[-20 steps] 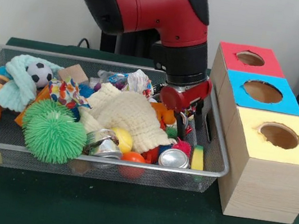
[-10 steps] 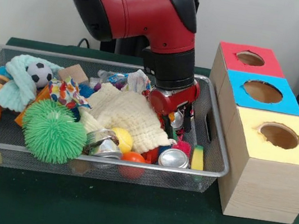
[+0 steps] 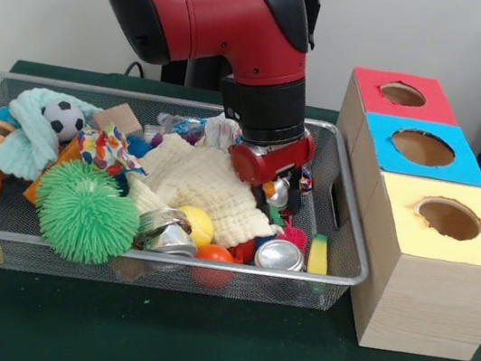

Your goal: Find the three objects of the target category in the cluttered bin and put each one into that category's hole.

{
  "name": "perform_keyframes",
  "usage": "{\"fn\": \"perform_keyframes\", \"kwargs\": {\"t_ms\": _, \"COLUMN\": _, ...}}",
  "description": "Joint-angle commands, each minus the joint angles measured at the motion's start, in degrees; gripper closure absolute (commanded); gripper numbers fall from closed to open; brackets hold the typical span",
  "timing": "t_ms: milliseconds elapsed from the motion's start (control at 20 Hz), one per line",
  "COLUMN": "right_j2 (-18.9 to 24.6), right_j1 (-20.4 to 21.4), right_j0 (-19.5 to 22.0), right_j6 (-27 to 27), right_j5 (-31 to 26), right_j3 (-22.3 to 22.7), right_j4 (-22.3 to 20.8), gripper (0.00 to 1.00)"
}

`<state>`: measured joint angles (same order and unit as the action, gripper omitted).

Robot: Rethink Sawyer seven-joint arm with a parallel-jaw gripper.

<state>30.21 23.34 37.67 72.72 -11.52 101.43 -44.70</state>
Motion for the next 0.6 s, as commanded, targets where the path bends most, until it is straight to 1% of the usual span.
{"fn": "perform_keyframes", "kwargs": {"t_ms": 50, "right_j2": -3.28, "right_j1": 0.6, "right_j0": 1.35, "right_j6": 3.42, "right_j5": -4.64, "right_j3": -5.43, "right_j4": 0.32, "gripper": 0.0}}
{"fn": "perform_keyframes", "kwargs": {"t_ms": 200, "right_j2": -1.78, "right_j1": 2.14, "right_j0": 2.07, "right_j6": 2.21, "right_j5": -7.26, "right_j3": -5.39, "right_j4": 1.93, "gripper": 0.0}}
{"fn": "perform_keyframes", "kwargs": {"t_ms": 350, "right_j2": -0.45, "right_j1": 2.64, "right_j0": 2.87, "right_j6": 0.93, "right_j5": -9.37, "right_j3": -5.64, "right_j4": 3.39, "gripper": 0.0}}
{"fn": "perform_keyframes", "kwargs": {"t_ms": 450, "right_j2": 0.65, "right_j1": 3.51, "right_j0": 3.78, "right_j6": 0.74, "right_j5": -9.9, "right_j3": -5.08, "right_j4": 4.5, "gripper": 0.0}}
{"fn": "perform_keyframes", "kwargs": {"t_ms": 600, "right_j2": 0.6, "right_j1": 4.5, "right_j0": 3.34, "right_j6": 0.01, "right_j5": -12.18, "right_j3": -5.25, "right_j4": 5.46, "gripper": 0.0}}
